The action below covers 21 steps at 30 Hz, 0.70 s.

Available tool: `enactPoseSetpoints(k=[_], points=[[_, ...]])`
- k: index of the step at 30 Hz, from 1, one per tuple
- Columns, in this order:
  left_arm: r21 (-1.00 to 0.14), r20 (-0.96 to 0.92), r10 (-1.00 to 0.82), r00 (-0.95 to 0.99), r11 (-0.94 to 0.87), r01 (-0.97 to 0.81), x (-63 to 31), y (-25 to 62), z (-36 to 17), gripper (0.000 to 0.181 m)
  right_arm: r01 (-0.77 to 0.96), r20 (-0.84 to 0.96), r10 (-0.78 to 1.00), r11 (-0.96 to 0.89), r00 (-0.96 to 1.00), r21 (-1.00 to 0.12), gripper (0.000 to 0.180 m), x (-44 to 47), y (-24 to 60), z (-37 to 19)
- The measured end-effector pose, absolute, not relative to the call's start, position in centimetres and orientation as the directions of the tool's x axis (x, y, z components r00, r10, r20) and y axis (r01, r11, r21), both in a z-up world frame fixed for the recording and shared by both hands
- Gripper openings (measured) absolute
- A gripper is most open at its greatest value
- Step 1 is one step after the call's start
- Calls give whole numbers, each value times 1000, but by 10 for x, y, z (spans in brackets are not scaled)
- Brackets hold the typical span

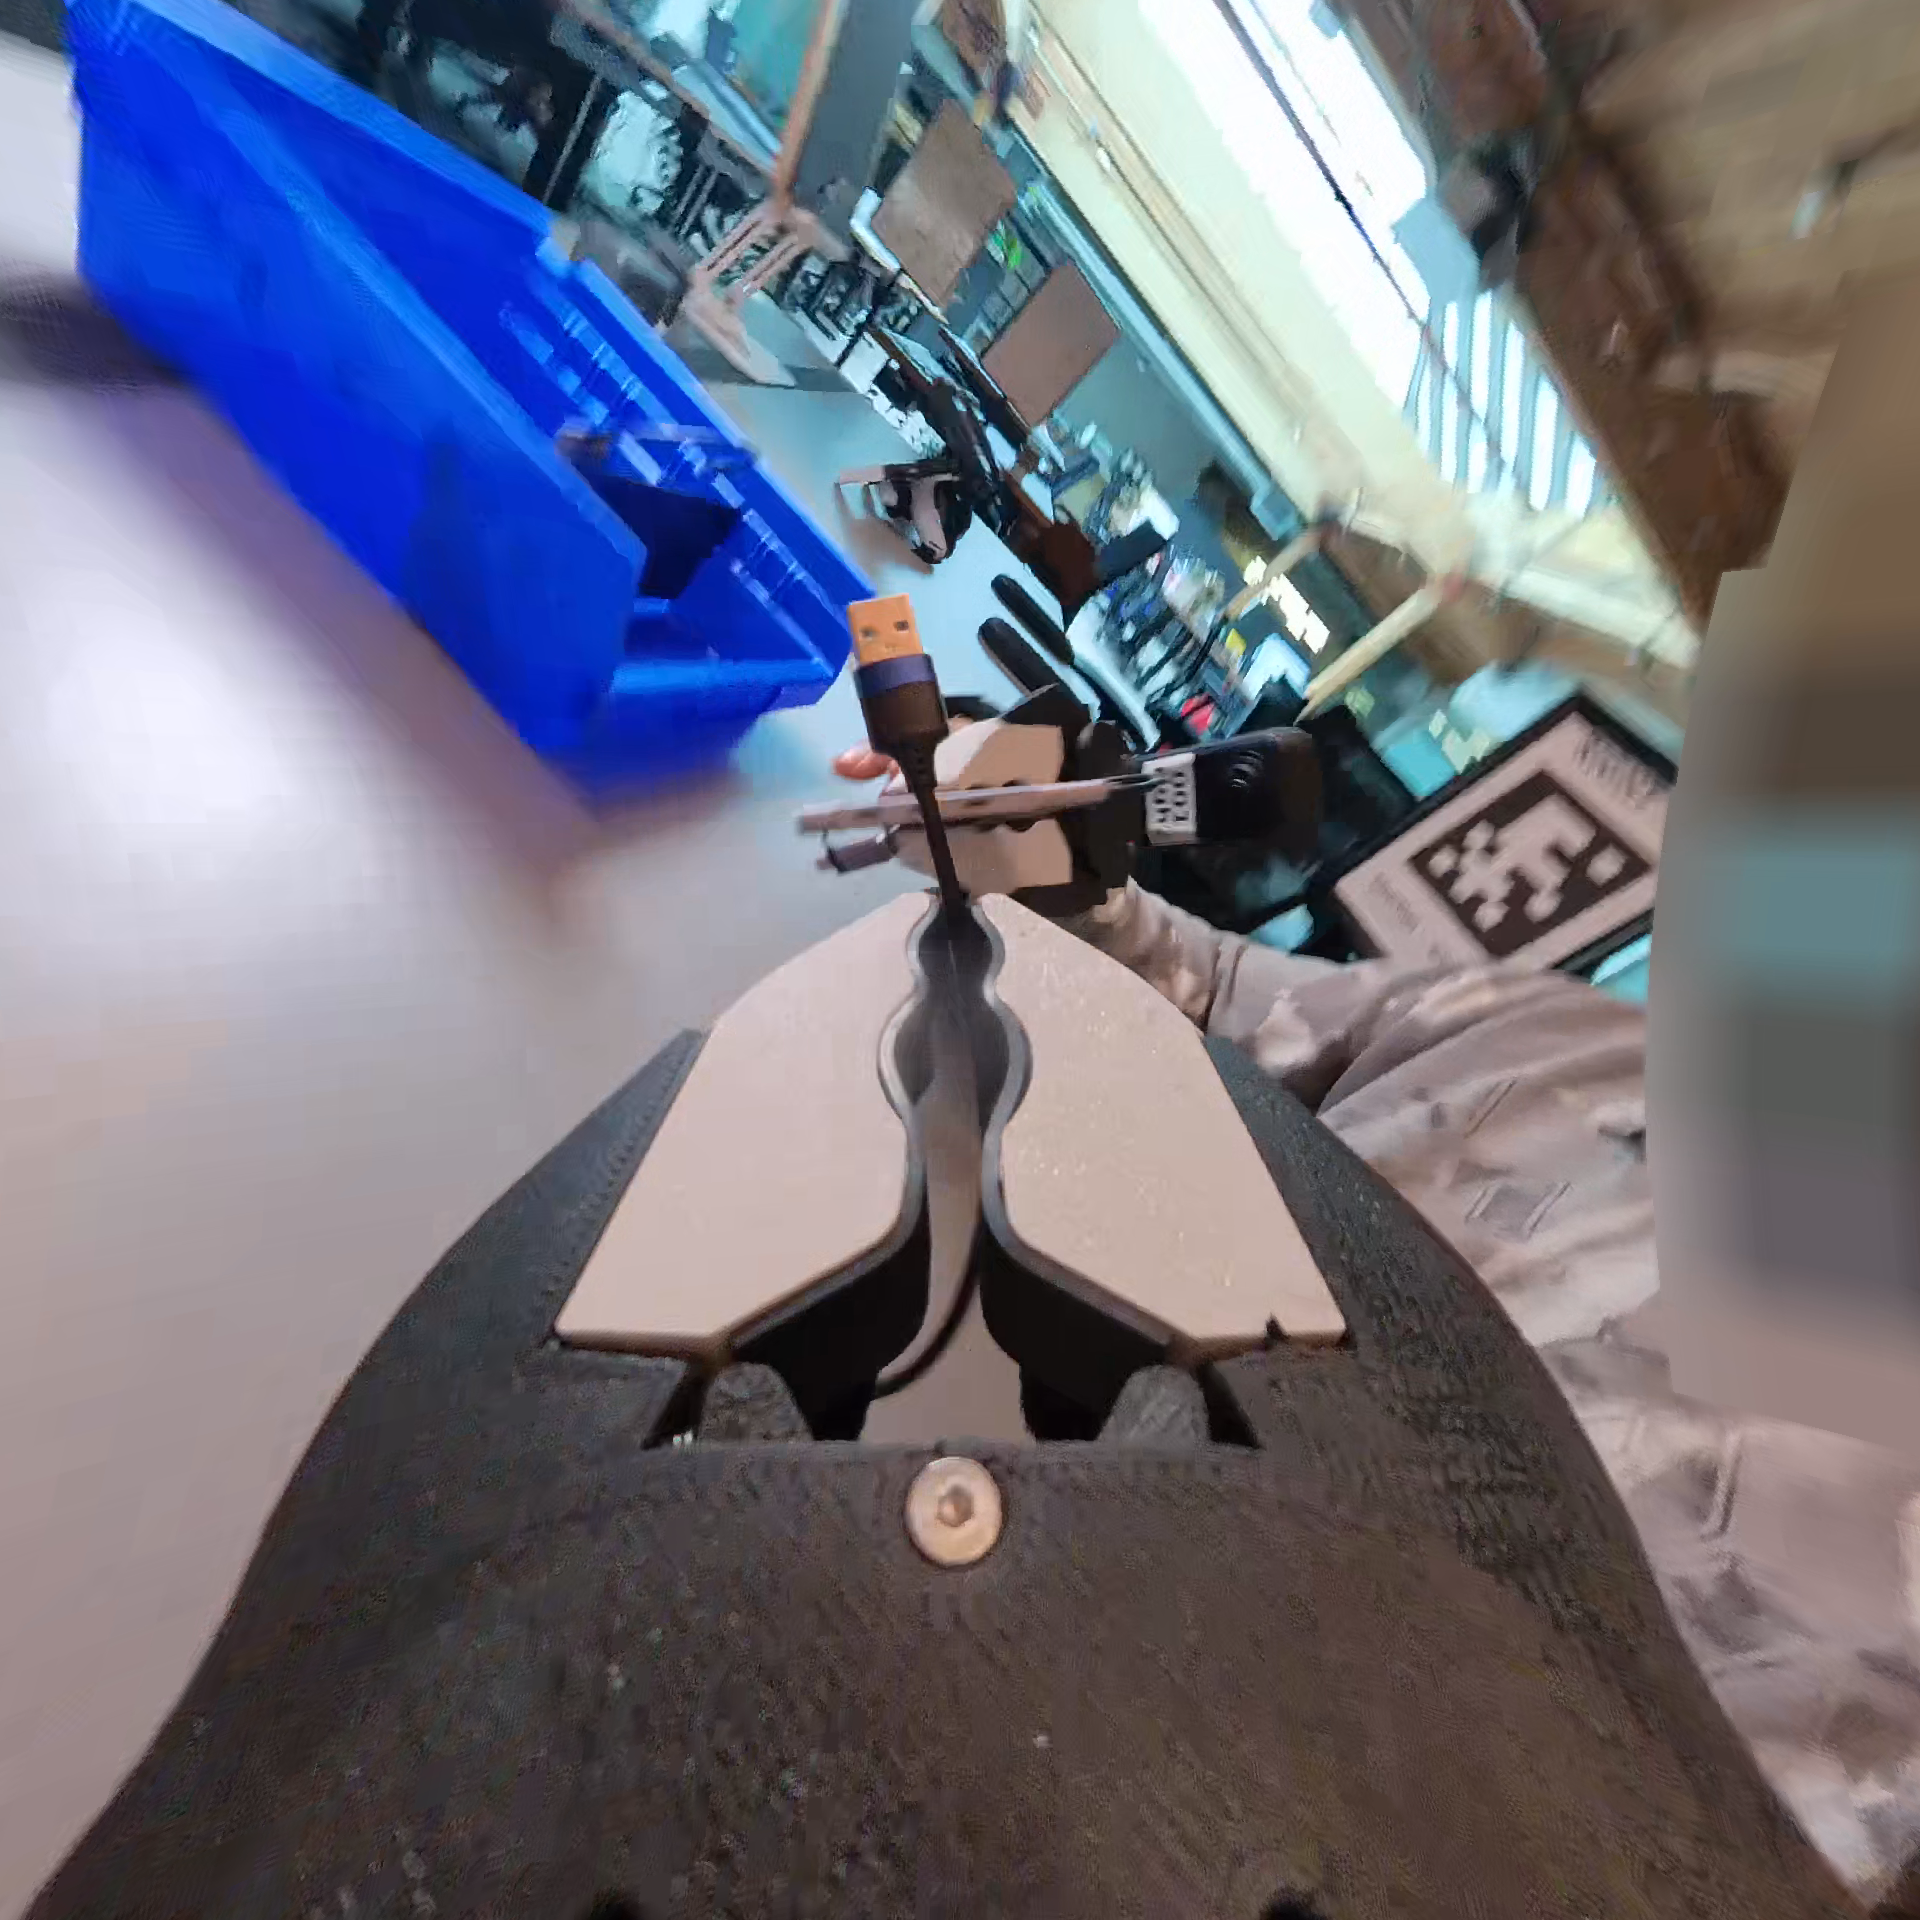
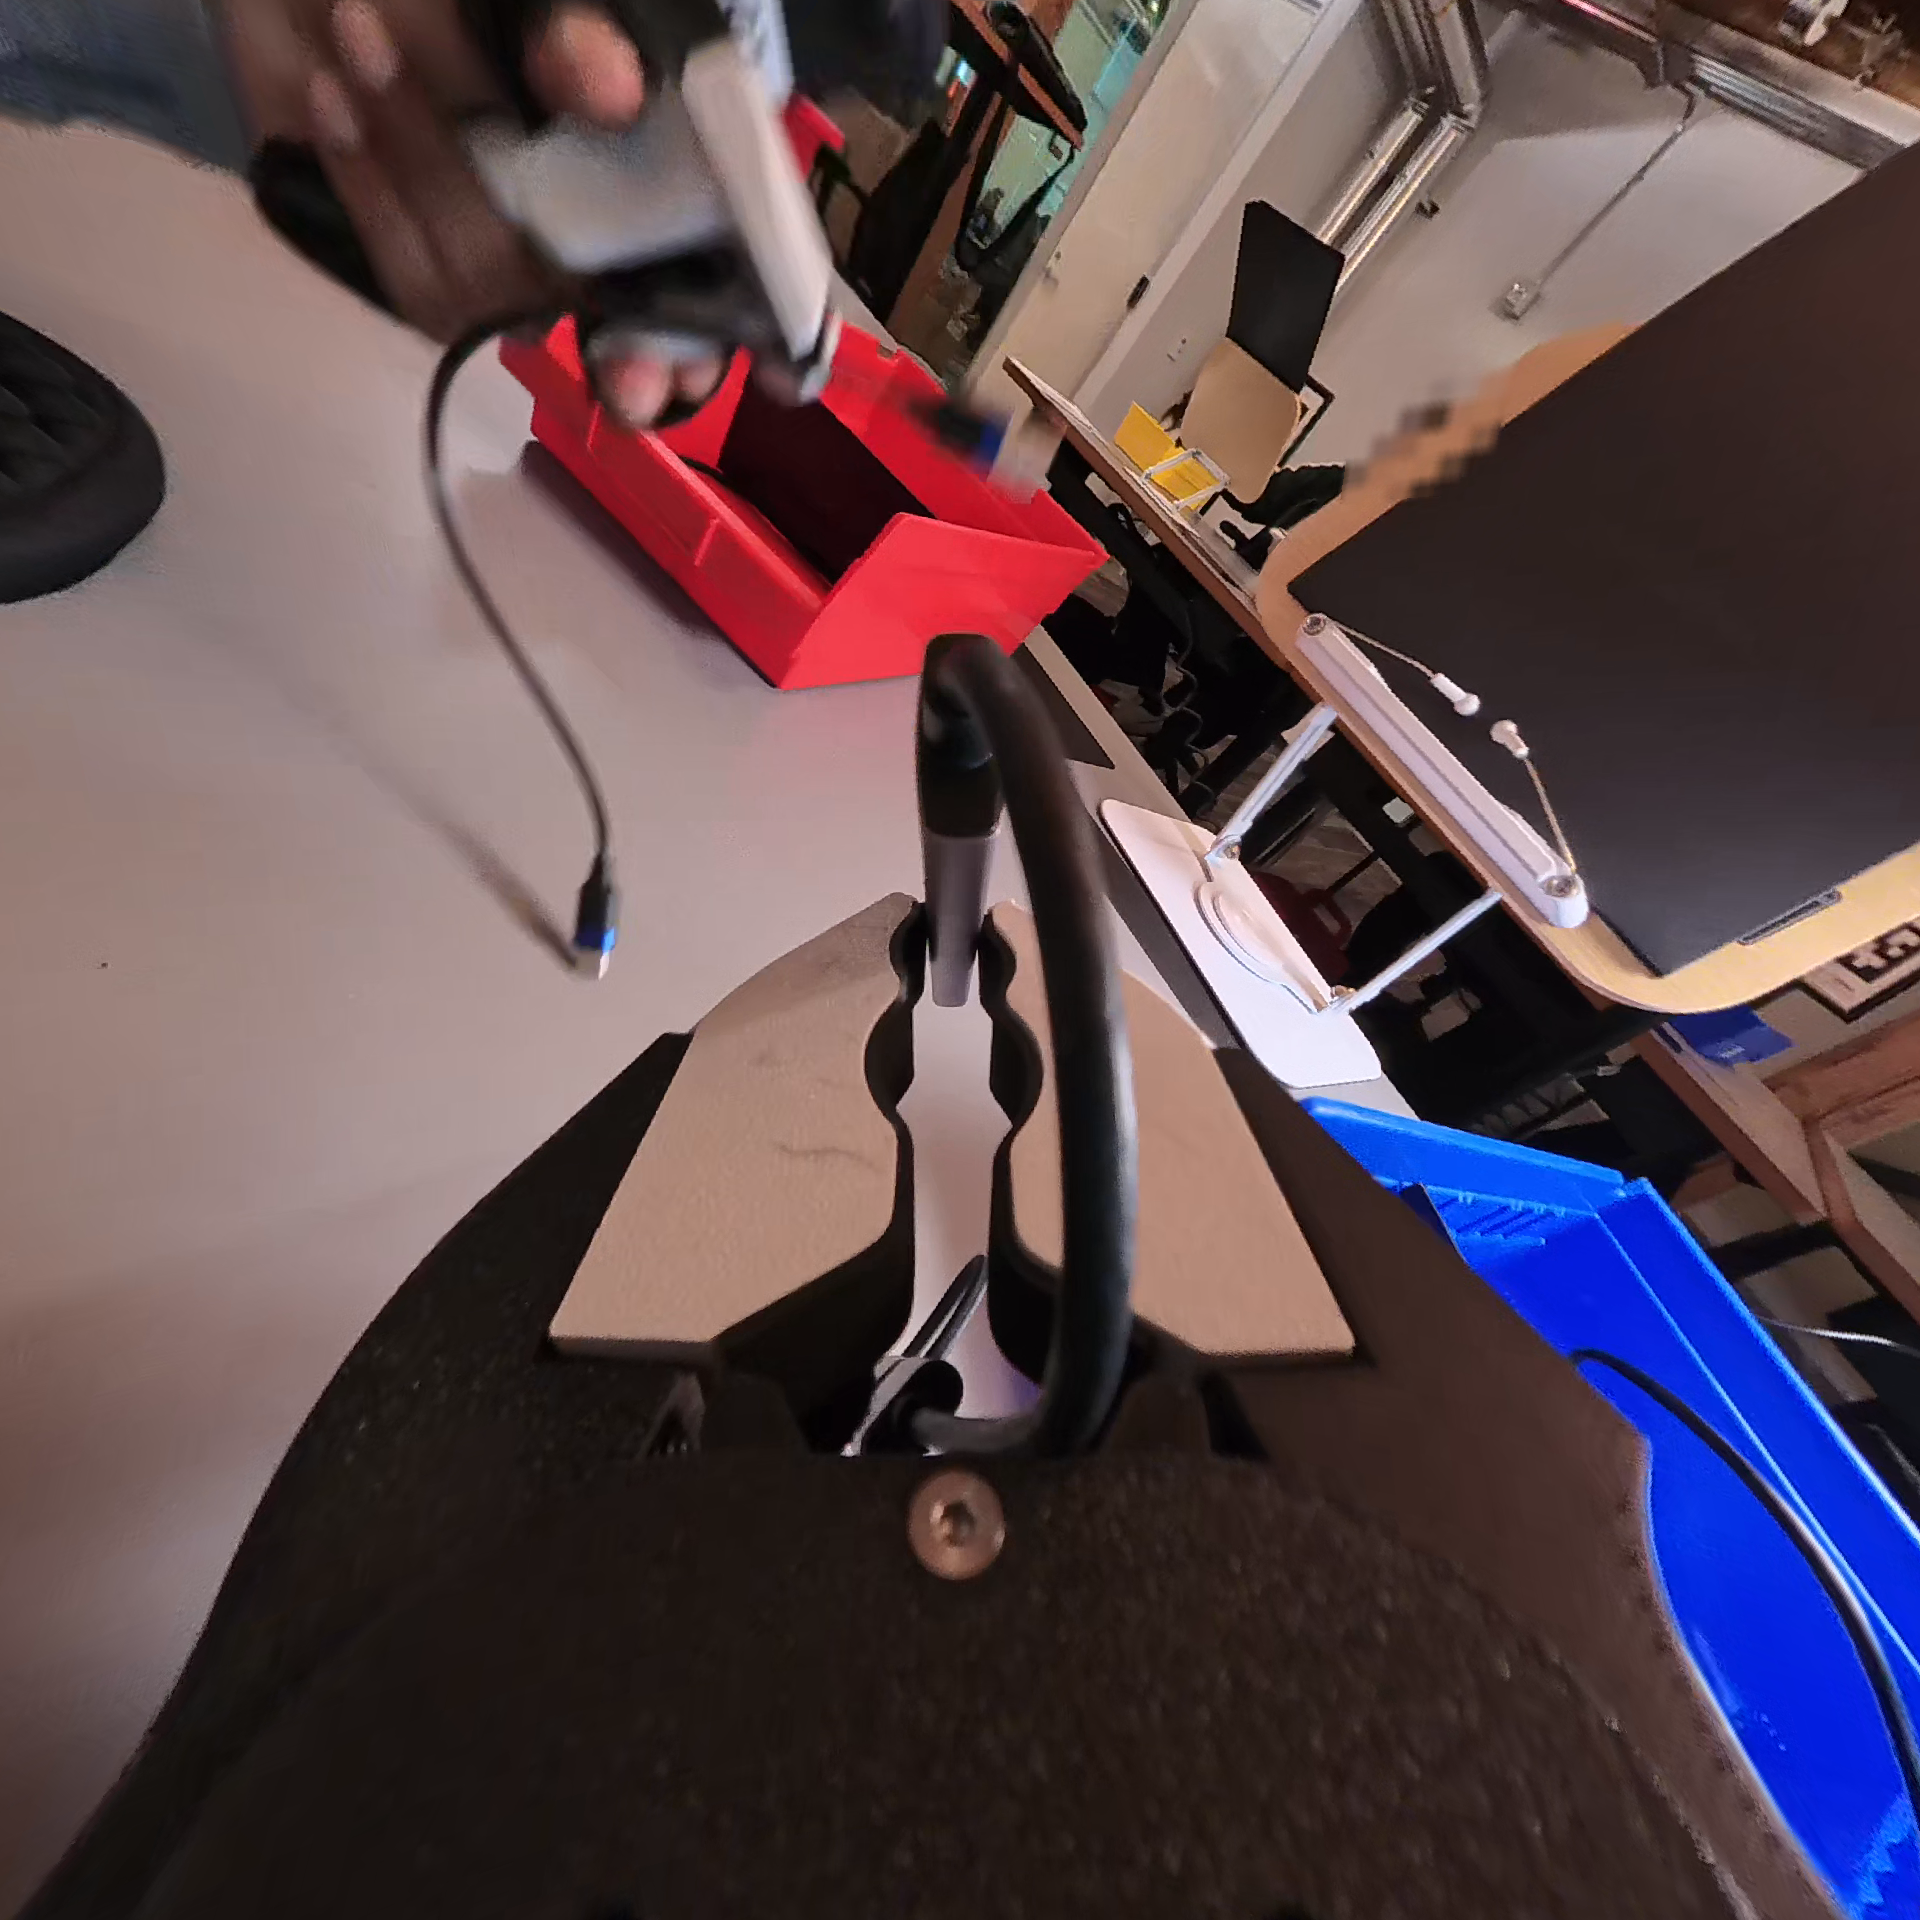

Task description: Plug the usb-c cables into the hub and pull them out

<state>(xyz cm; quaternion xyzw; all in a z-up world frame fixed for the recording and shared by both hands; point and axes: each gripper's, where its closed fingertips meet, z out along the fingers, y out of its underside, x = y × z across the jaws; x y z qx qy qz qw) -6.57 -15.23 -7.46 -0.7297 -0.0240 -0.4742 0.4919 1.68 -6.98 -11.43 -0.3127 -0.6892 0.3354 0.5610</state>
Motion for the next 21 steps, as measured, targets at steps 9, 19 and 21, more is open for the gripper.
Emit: enactPoseSetpoints(k=[9,19,21], points=[[-745,460,-65,886,-571,345,-127,-155,-163,12,67,547,820,563,-167,-824,9,14,-65,-116],[-687,73,-469,880,-663,-297,-25,-130,-208,23,60,615,773,629,-156,-775,9,13,-64,-119],[-645,73,-509,858,-680,-349,-19,-123,-220,24,59,637,755,651,-156,-757,9,14,-64,-120]])
